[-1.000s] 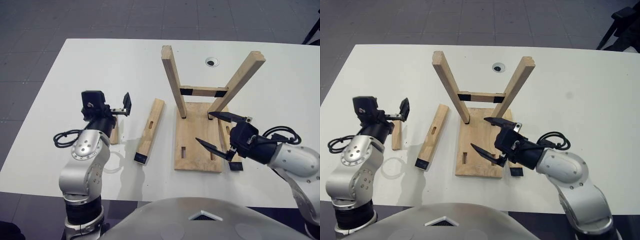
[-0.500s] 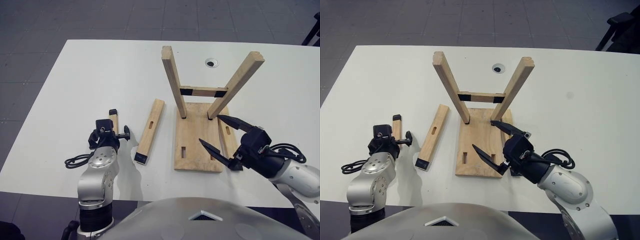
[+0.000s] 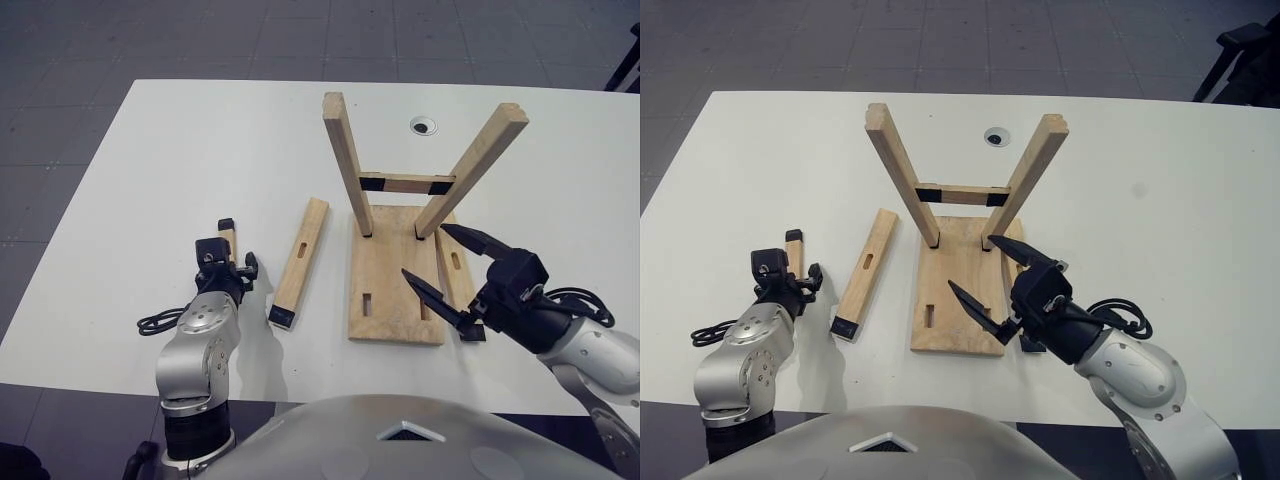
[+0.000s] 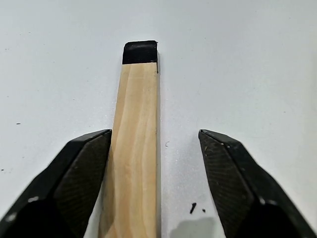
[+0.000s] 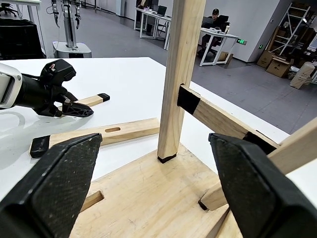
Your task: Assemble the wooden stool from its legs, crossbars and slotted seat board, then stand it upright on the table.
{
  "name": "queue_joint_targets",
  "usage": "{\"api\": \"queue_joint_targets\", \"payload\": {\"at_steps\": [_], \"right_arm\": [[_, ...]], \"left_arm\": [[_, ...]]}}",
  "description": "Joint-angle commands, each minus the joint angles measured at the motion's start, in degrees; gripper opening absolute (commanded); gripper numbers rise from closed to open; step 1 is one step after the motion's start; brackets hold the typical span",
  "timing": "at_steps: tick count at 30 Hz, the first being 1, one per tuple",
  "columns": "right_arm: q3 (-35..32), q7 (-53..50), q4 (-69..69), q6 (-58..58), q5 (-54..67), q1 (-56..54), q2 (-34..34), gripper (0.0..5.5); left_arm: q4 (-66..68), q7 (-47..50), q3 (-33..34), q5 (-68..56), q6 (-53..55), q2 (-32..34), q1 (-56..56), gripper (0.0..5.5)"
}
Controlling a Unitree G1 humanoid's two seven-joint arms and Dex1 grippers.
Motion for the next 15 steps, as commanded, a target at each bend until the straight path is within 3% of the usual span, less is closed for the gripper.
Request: {"api": "queue_joint_targets", "payload": {"at_steps": [1,9,15], "right_arm": [[0.3,-1.3,-0.9,0.6,1.0,-0.9,-1.2,3.99],[0.2,-3.1,-0.9,0.1,2.5,-1.6,-2.6,3.99],[0.0,-3.8,-0.9,-0.1,2.6,-1.4,-3.3,3.99]], "left_arm": [[4.2,-0.3,0.3,0.6,6.9,-0.3,3.3,2.58],[3.2,-0.5,2.1,-0.6,8.7,-3.5,5.3,1.39],[3.0,-0.8,3.2,-1.3,9.7,-6.2,5.4,1.32]]}}
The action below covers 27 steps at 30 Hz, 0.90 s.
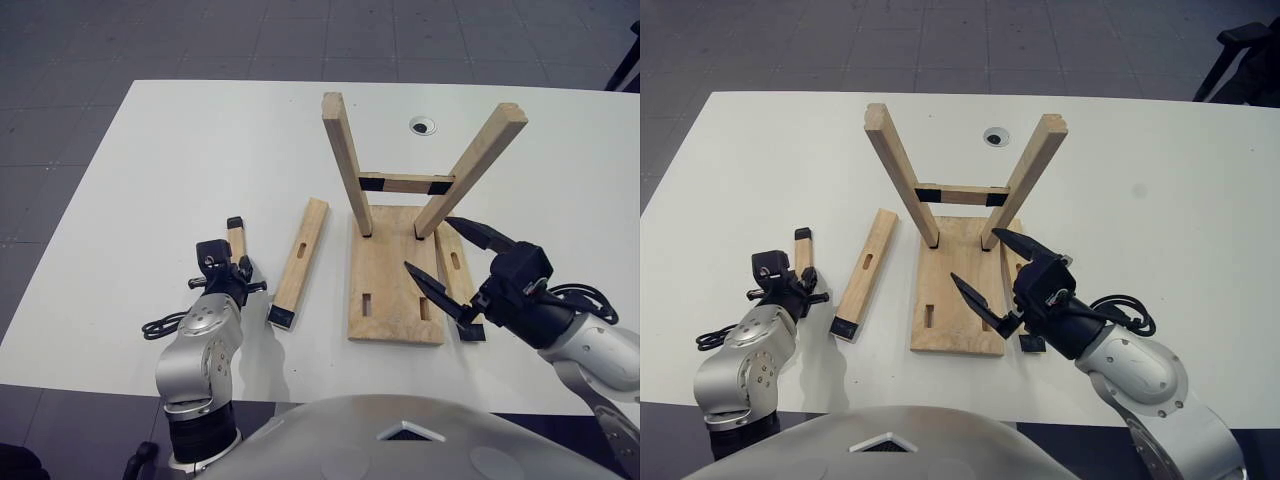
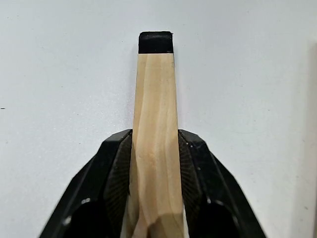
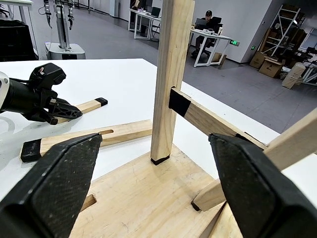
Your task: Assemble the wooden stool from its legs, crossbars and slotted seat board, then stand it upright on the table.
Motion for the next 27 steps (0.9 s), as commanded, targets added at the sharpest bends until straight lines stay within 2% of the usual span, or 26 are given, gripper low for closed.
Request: {"api": "queue_joint_targets", "payload": {"at_steps": [1,3,8,10,16,21,27], "right_arm": [[-0.2,-0.9,-0.9,0.3,0.4,-0.4,-0.8,3.99],[-1.1,-2.2,-0.8,1.5,0.5,-0.8,0.6,3.99],[-2.9,-6.8,-0.2,5.0,4.2,-4.4,6.3,3.99],[-1.0,-8.0,-0.1,6.6,6.6,-6.2,8.6,3.99],[7.3,-13.1,0.9,13.6,13.7,-12.7,16.8,3.99],[11.3,-15.5,1.3,16.9,16.8,-17.0,20.7,3.99],[15.8,-15.9,4.2,19.0,17.3,-21.2,23.5,3.99]], "left_arm": [[4.6,-0.6,0.1,-0.3,5.4,-1.4,5.1,1.32],[3.3,-3.0,-0.7,-1.1,-1.0,-1.0,5.4,1.32],[-1.4,-19.8,-3.5,-6.6,-33.5,0.0,9.2,1.32],[1.5,-22.5,-4.4,-4.0,-45.1,1.1,12.2,1.32],[8.4,-27.0,-8.1,-0.3,-70.5,0.9,19.9,1.32],[12.5,-27.6,-10.0,2.8,-88.7,1.0,24.0,1.32],[15.7,-29.5,-14.0,2.0,-98.1,3.1,25.4,1.32]]}}
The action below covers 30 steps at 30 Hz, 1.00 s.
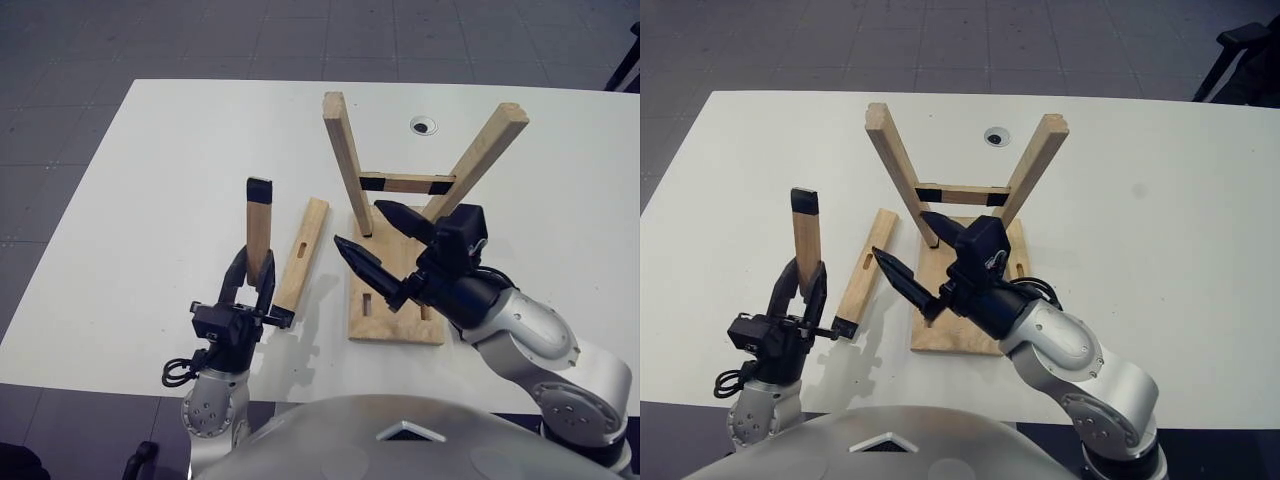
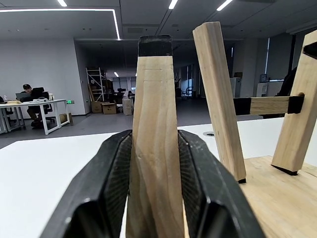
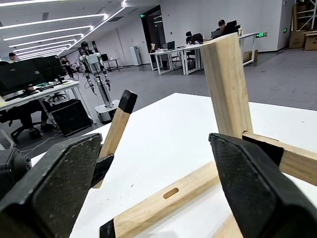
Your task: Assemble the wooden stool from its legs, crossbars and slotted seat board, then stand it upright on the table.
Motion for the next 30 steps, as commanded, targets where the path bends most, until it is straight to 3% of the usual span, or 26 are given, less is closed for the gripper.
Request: {"api": "queue_joint_targets", "payload": {"at_steps": [1,23,30], "right_arm": [[2.4,-0.1,2.7,2.2,0.4,-4.0,1.9,3.99],[10.0,2.7,13.7,1.1,-7.1,-11.4,9.0,3.99],[10.2,5.0,15.0,1.8,-6.8,-12.0,11.1,2.58]], "left_arm": [[0.8,-2.0,-3.0,-1.0,-4.7,2.4,-0.6,1.32],[1.5,-1.7,-8.0,-1.5,-6.9,8.1,-2.2,1.32],[2.5,-0.8,-8.5,-0.9,-6.4,8.4,-1.9,1.32]]}}
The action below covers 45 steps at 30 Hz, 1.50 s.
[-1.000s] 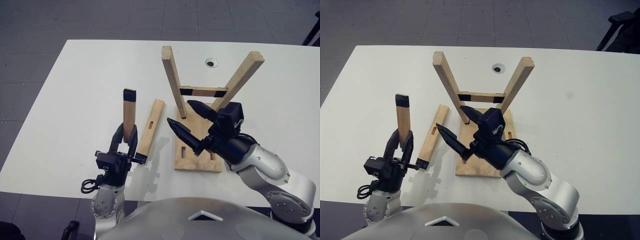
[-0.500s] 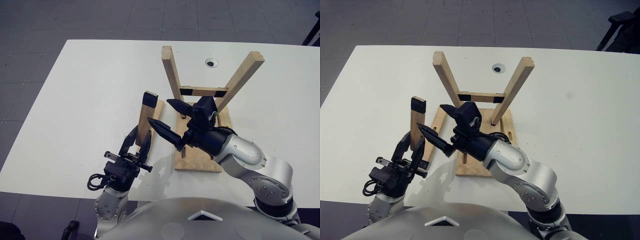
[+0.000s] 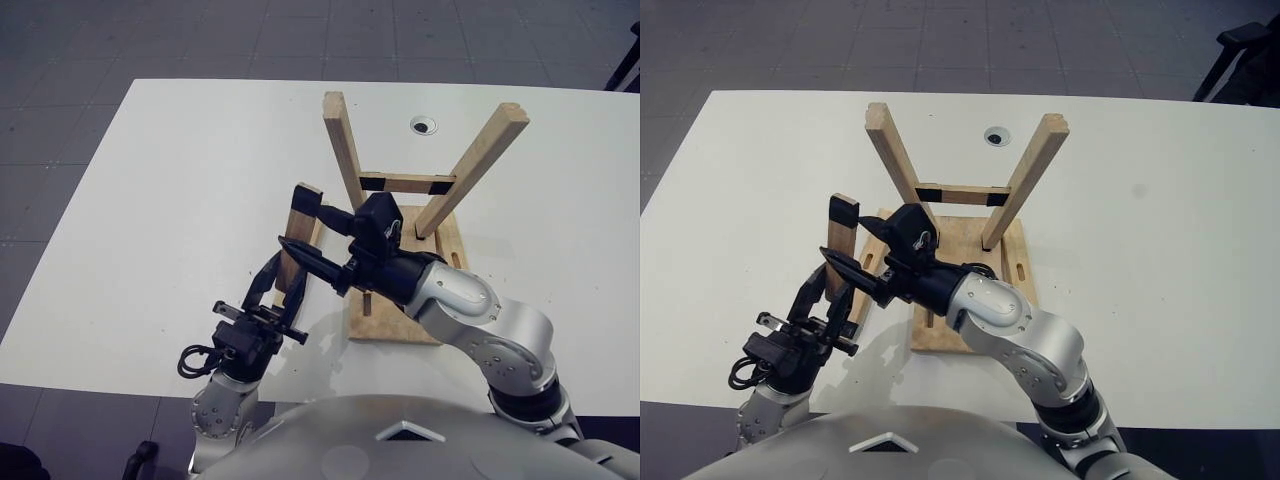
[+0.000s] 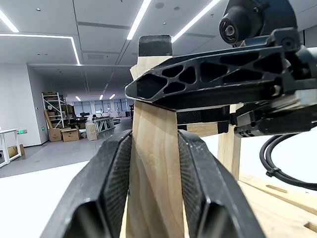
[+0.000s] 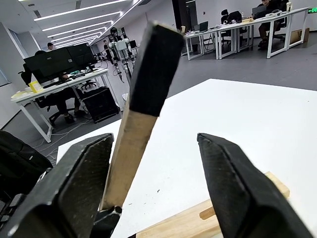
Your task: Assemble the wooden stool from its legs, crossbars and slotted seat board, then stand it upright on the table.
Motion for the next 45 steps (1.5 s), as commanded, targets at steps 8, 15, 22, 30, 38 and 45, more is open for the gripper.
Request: {"api": "queue_joint_targets", "payload": {"at_steps": [8,15,22,30,38,45], "right_arm": [[0.7,1.5,1.4,1.9,0.2,-3.6,3.0,1.33],[-1.3,2.1,0.4,3.7,5.2,-2.5,4.7,0.40],[-4.5,0.1,1.3,6.2,10.0,-2.0,7.0,0.40],[-5.0,-0.7,0.2,5.5,7.3,-2.7,5.4,0.40],[-8.4,-1.5,-4.7,-2.4,-8.7,-1.1,-4.5,0.40],[-16.6,-1.7,-11.4,-6.7,-13.7,14.0,-9.5,0.40]], "left_arm": [[2.1,1.3,-0.4,1.4,1.1,0.7,0.3,1.32],[2.0,2.0,-0.8,1.6,1.2,1.0,0.4,1.32],[1.2,1.3,-2.4,-1.4,1.7,1.6,0.4,1.32],[-1.0,-2.5,-4.4,-8.8,1.4,5.1,0.4,2.34],[-3.1,4.8,1.3,-5.2,6.4,1.0,-3.6,3.16],[-6.4,19.1,8.7,1.3,24.4,-4.7,-9.9,3.16]]}}
